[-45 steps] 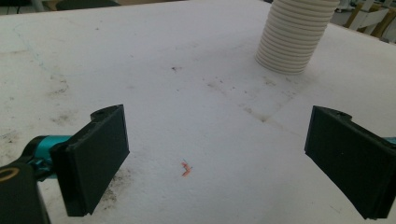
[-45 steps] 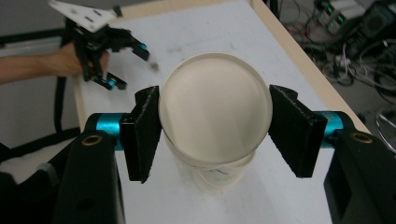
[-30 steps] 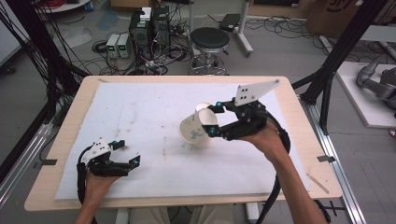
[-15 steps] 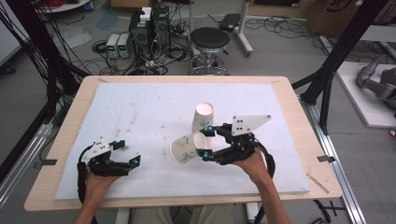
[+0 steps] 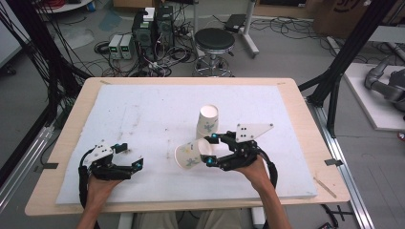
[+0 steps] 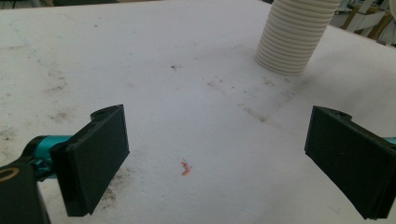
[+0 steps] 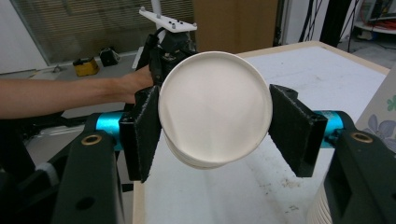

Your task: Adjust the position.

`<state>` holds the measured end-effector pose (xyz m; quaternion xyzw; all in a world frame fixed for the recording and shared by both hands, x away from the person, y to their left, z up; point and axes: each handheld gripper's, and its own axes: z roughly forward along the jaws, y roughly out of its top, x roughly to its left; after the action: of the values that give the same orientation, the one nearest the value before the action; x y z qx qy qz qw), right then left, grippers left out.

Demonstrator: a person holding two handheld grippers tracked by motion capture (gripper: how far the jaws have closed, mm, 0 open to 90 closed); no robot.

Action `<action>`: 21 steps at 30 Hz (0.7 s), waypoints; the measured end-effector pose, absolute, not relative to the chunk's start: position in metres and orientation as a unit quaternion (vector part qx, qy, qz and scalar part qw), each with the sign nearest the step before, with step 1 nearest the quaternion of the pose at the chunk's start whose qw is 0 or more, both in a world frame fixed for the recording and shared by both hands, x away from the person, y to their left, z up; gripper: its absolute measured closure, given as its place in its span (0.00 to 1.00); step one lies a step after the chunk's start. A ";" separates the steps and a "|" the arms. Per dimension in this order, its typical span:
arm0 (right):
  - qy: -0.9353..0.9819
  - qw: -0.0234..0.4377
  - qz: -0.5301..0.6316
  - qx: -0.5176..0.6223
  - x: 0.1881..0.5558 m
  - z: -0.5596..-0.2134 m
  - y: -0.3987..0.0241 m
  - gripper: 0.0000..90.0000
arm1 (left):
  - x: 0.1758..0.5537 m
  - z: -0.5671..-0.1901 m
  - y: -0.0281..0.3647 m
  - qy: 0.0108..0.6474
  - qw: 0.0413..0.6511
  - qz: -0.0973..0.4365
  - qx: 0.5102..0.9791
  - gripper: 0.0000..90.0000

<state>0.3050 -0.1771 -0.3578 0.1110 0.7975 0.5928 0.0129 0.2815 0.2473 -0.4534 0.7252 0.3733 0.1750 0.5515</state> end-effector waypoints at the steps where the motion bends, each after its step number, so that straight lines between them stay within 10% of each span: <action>1: 0.798 0.012 0.592 0.111 0.305 -0.358 -0.177 0.42 | 0.282 -0.454 0.248 0.375 0.555 0.172 0.723 0.07; 21: 0.802 -0.003 0.589 0.100 0.307 -0.361 -0.173 0.42 | 0.273 -0.408 0.244 0.247 0.617 0.098 0.741 0.07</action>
<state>0.3065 -0.1734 -0.3610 0.1000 0.8017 0.5893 -0.0030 0.2729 0.2438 -0.4083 0.7406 0.2473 0.0985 0.6169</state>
